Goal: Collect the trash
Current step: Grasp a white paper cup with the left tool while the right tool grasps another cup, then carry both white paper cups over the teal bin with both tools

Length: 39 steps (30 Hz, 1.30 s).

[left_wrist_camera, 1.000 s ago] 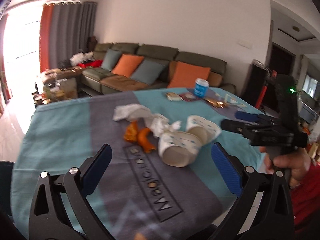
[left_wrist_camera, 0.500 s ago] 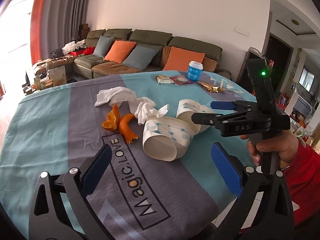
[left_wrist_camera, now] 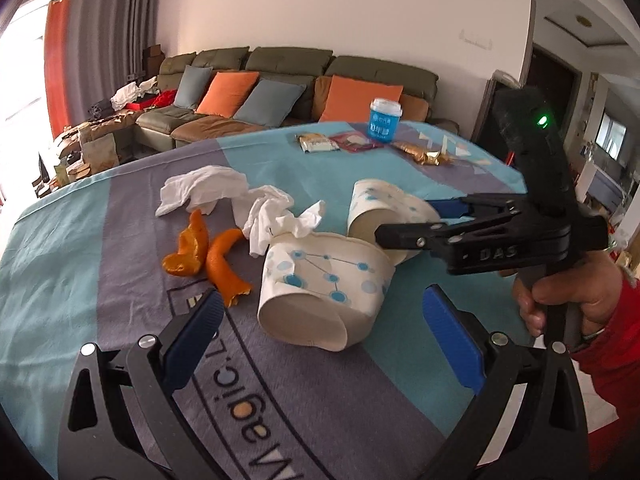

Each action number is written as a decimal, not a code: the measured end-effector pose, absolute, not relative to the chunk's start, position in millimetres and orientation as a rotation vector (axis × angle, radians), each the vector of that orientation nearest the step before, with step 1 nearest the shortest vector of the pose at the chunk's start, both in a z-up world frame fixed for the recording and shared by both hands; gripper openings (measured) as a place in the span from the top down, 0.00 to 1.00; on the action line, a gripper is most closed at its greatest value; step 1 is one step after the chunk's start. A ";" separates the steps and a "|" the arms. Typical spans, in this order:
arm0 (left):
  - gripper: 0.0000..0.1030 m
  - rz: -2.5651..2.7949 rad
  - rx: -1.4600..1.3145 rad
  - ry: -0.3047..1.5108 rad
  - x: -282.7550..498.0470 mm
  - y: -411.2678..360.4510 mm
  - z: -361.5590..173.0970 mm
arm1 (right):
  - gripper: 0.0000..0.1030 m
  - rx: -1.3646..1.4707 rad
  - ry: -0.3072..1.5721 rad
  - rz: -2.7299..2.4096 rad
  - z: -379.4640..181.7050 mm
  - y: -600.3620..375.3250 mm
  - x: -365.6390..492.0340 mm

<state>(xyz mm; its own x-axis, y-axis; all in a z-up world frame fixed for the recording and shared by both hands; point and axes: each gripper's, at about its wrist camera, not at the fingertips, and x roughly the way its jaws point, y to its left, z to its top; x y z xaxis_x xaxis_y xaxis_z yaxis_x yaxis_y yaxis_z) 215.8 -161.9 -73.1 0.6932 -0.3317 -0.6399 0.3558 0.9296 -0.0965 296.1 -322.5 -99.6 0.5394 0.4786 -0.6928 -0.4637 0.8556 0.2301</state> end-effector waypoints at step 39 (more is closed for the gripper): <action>0.29 -0.398 0.026 0.644 183.2 -147.3 -60.8 | 0.27 0.113 0.708 0.516 -52.1 -337.6 262.6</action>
